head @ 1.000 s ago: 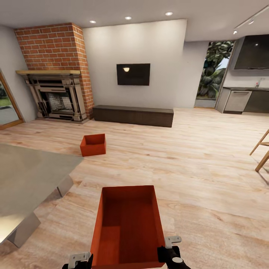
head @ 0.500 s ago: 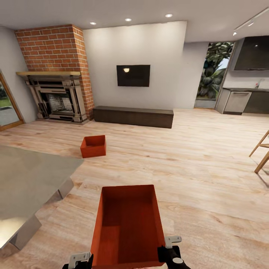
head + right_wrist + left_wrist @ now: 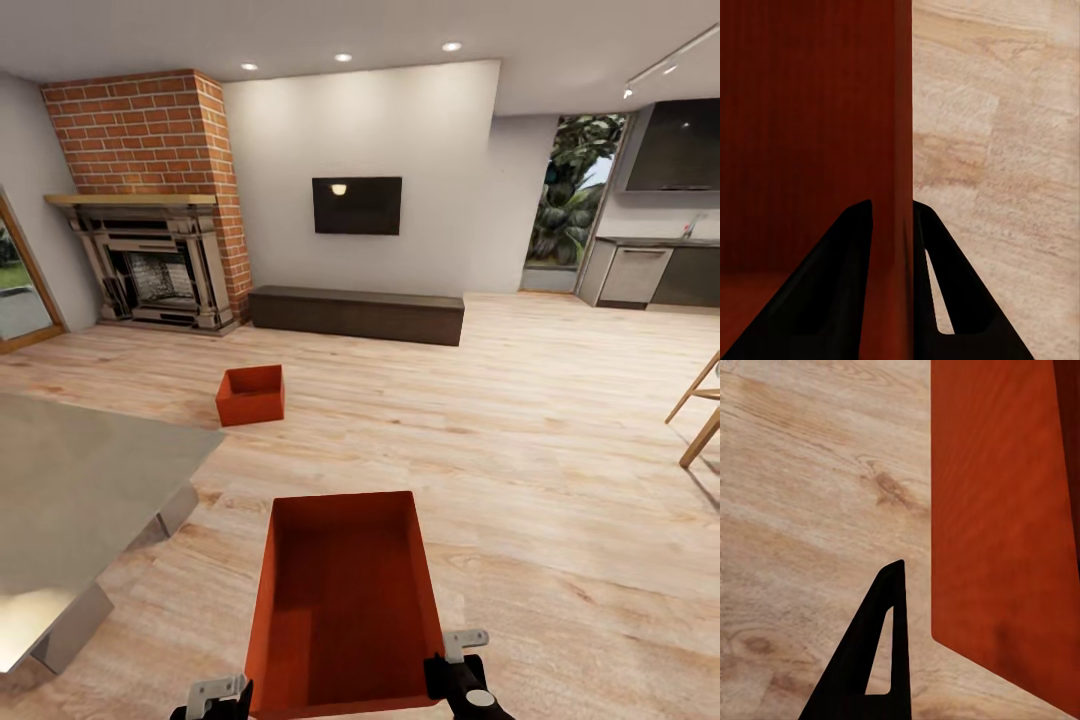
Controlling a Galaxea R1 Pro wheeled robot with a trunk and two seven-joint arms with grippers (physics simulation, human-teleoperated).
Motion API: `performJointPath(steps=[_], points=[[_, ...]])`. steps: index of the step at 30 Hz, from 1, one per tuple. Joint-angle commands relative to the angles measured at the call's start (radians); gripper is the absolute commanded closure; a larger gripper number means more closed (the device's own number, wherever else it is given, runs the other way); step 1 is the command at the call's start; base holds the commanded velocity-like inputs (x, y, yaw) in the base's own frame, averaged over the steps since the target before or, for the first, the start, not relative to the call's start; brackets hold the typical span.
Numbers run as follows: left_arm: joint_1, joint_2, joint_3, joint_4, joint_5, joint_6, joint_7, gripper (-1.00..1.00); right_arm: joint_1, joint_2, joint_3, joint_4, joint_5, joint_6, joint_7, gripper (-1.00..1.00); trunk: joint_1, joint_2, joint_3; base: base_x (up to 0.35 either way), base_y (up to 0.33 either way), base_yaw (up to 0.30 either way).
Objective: Move the two storage containers from the living room to the garage. In the garage, place one container on the floor and stack the other container on top of it (either order is fine).
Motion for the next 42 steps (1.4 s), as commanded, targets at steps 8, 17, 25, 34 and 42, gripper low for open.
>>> performJointPath(steps=[8, 17, 25, 34, 42], points=[[0.0, 0.011, 0.018, 0.002, 0.0, -0.001, 0.0, 1.0, -0.002, -0.002, -0.056, -0.003, 0.008, -0.002, -0.026, 1.0, -0.031, 0.056, 0.024, 0.0, 0.0, 0.0], [0.0, 0.011, 0.018, 0.002, 0.0, -0.001, 0.0, 1.0, -0.002, -0.001, -0.055, -0.003, 0.008, -0.002, -0.026, 1.0, -0.054, 0.098, 0.043, 0.0, 0.0, 0.0], [0.0, 0.011, 0.018, 0.002, 0.0, -0.001, 0.0, 1.0, -0.002, -0.002, -0.054, -0.003, 0.007, -0.002, -0.026, 1.0, -0.054, 0.098, 0.043, 0.0, 0.0, 0.0], [0.0, 0.011, 0.018, 0.003, 0.0, -0.002, 0.0, 1.0, -0.002, -0.003, -0.054, -0.003, 0.007, -0.002, -0.026, 1.0, -0.054, 0.098, 0.043, 0.0, 0.0, 0.0], [0.0, 0.011, 0.018, 0.003, 0.0, -0.002, 0.0, 1.0, -0.002, -0.003, -0.054, -0.003, 0.007, -0.002, -0.026, 1.0, -0.054, 0.098, 0.043, -0.02, 0.0, 0.0]])
